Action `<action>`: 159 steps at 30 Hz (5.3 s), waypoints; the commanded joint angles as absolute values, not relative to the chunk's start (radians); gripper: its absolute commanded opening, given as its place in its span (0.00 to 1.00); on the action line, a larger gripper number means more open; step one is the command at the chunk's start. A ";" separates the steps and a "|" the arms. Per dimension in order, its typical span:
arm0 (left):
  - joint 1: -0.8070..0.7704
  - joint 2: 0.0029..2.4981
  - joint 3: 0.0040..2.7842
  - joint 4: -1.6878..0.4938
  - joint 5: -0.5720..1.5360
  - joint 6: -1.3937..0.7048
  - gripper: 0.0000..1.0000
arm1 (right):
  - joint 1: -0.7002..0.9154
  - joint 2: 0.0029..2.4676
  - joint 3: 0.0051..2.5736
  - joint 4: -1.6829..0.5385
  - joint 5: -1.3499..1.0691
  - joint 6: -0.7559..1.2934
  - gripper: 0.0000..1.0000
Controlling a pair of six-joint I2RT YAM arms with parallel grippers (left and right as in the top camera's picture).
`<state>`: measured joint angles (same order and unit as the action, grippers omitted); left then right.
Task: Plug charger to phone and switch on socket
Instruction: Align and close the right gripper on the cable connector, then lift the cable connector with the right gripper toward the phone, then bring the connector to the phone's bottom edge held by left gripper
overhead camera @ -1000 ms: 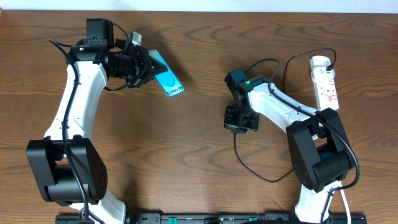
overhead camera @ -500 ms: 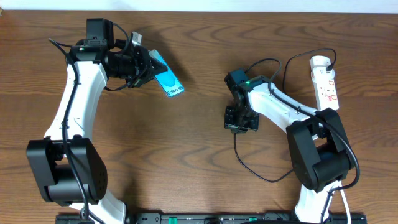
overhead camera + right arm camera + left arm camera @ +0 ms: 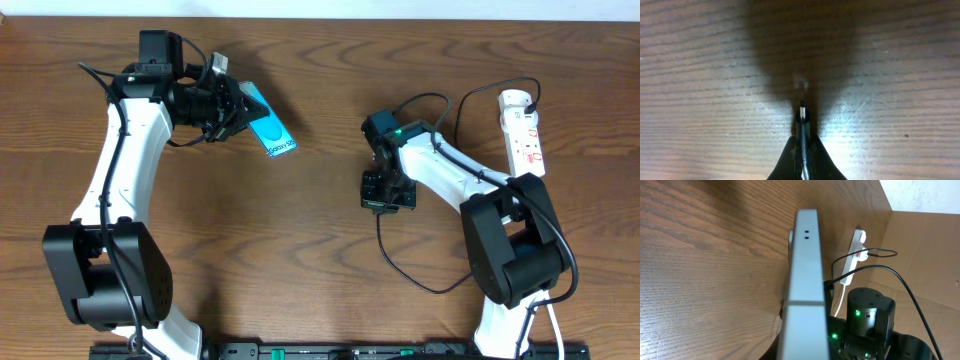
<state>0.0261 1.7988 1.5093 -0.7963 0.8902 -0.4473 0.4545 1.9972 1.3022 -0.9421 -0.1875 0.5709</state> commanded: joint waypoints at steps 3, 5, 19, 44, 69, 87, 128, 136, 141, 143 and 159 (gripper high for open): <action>0.028 1.795 1.509 -0.796 0.903 -0.438 0.08 | 0.429 2.014 1.365 -0.958 -0.232 0.486 0.02; 0.028 1.795 1.509 -0.796 0.903 -0.438 0.07 | 0.422 2.014 1.386 -0.962 -0.255 0.457 0.02; 0.062 1.795 1.509 -0.796 0.904 -0.438 0.07 | 0.412 2.014 1.514 -0.981 -0.685 0.061 0.02; 0.074 1.795 1.509 -0.704 1.146 -0.427 0.08 | 0.411 2.014 1.514 -0.959 -1.425 -0.405 0.02; 0.074 1.795 1.509 -0.378 1.366 -0.694 0.07 | 0.348 2.014 1.514 -0.815 -1.560 -0.328 0.01; 0.076 1.829 1.507 -0.333 1.358 -0.553 0.07 | 0.354 2.014 1.514 -0.457 -1.560 0.029 0.01; 0.141 2.042 1.507 0.115 1.509 -0.822 0.07 | 0.375 2.048 1.496 0.212 -1.395 0.871 0.01; 0.141 2.041 1.507 0.175 1.507 -0.834 0.07 | 0.375 2.143 1.496 0.275 -1.451 0.899 0.01; 0.141 2.041 1.507 0.292 1.495 -0.905 0.07 | 0.375 2.159 1.496 0.321 -1.464 0.897 0.01; 0.141 2.041 1.507 0.317 1.488 -0.909 0.07 | 0.375 2.160 1.496 0.342 -1.471 0.897 0.01; 0.138 2.041 1.507 0.328 1.523 -0.934 0.07 | 0.466 2.160 1.496 0.360 -1.495 0.814 0.01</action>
